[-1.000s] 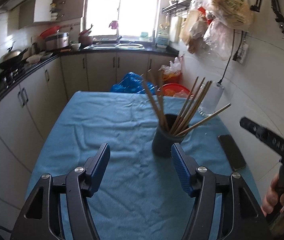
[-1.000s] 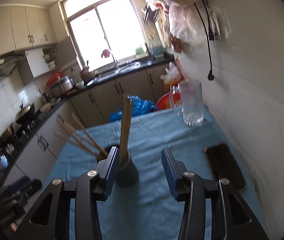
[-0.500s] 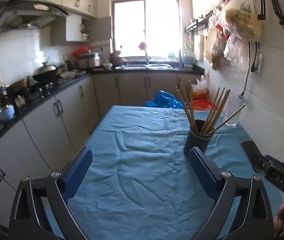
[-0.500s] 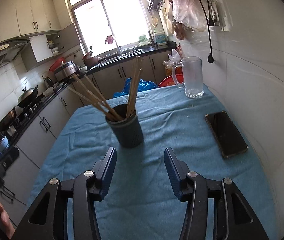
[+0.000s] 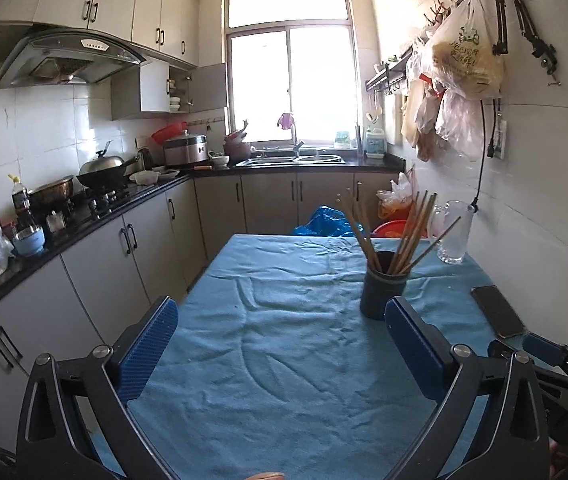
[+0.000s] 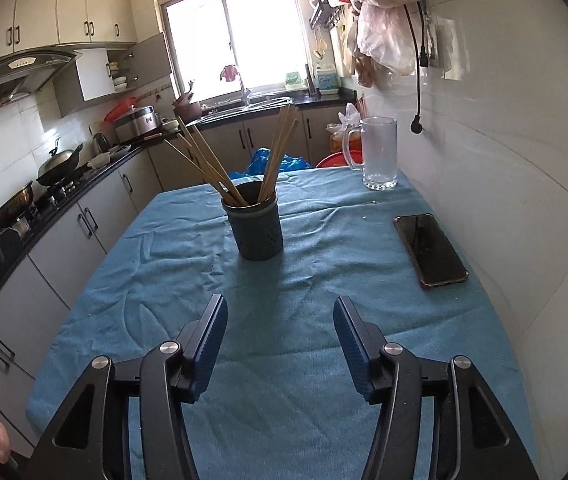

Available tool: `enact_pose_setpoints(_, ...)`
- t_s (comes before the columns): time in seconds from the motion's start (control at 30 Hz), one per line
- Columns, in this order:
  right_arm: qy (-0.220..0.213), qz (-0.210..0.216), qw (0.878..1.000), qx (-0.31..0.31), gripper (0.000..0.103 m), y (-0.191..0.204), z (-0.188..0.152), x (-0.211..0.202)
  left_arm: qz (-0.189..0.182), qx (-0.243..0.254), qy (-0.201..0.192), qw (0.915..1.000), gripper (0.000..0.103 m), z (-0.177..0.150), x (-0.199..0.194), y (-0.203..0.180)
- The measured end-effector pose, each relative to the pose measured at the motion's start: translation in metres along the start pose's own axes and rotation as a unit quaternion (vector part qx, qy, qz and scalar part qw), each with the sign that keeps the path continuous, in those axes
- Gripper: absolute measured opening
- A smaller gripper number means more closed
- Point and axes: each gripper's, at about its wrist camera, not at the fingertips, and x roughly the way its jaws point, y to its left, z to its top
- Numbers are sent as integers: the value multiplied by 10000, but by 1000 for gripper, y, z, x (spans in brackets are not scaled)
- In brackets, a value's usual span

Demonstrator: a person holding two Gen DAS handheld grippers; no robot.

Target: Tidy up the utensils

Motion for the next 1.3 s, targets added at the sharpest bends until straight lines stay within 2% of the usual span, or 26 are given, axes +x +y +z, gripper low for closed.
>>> enact_pose_setpoints(0.27, -137, -240, 9994, -216, 64, 3, -10, -12, -120, 167, 299, 9993, 103, -16, -1, -12)
enact_pose_setpoints(0.57, -327, -369, 9987, -107, 66, -4, -12, -17, -168, 278, 567, 9979, 103, -25, 7, -19)
enact_pose_setpoints(0.77, -297, -402, 9987, -70, 67, -6, -14, -13, -249, 314, 733, 9965, 103, -28, 14, -21)
enact_pose_setpoints(1.3, -356, -413, 9985, -50, 68, -7, -14, -8, -374, 342, 895, 9947, 103, -33, 25, -22)
